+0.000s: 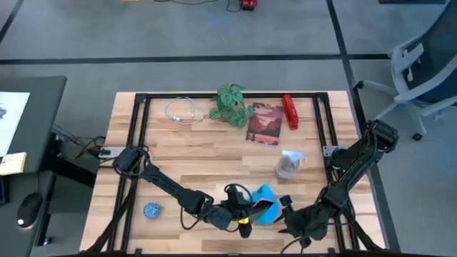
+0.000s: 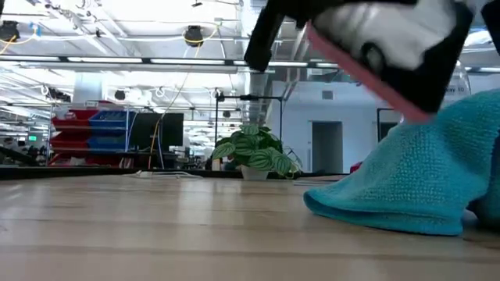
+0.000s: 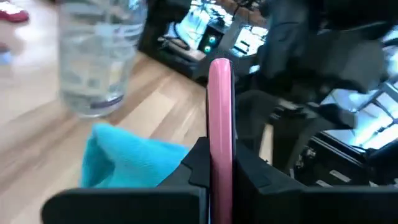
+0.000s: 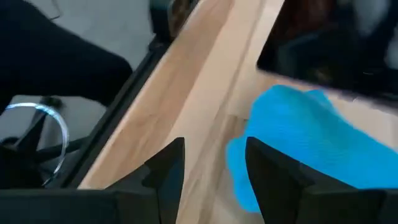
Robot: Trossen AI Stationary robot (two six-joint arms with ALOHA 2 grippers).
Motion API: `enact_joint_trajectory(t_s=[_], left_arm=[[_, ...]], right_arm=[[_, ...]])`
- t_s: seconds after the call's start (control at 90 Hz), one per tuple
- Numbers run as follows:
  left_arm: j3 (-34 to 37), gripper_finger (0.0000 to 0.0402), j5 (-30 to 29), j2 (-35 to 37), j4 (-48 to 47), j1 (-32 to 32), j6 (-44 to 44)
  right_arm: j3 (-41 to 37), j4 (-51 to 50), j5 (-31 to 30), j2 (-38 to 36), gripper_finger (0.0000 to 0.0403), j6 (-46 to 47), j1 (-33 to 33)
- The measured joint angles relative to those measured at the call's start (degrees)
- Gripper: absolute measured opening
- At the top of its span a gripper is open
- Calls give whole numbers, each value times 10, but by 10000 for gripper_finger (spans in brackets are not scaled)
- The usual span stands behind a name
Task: Apply microfiber cloth
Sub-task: Wipe the back and front of the pink cellphone with the blue microfiber cloth
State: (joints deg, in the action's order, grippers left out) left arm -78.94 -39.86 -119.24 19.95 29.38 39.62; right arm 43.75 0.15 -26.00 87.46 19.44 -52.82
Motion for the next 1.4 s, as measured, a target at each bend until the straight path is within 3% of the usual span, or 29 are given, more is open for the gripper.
enact_joint_trajectory(t_s=[0.089, 0.2, 0.544, 0.678, 0.811, 1.044, 1.4], left_arm=[[13, 7, -1, 0, 9, -9, -7], [16, 7, 43, 0, 9, -23, 10], [25, 12, 101, -32, -25, -50, 69], [24, 25, 115, -46, -32, -57, 84], [24, 37, 125, -55, -33, -60, 92], [25, 64, 128, -55, -45, -56, 81], [25, 84, 116, -56, -22, -41, 29]], right_arm=[[0, -1, 0, 0, 148, 3, 0], [0, -10, -14, 13, 146, 24, 7], [2, 27, -66, 123, 145, -14, 38], [3, 28, -81, 147, 96, 19, 45], [6, 25, -120, 146, 13, 13, 29], [16, -12, -198, 92, 2, 49, 28], [15, -28, -204, 75, 0, 54, 85]])
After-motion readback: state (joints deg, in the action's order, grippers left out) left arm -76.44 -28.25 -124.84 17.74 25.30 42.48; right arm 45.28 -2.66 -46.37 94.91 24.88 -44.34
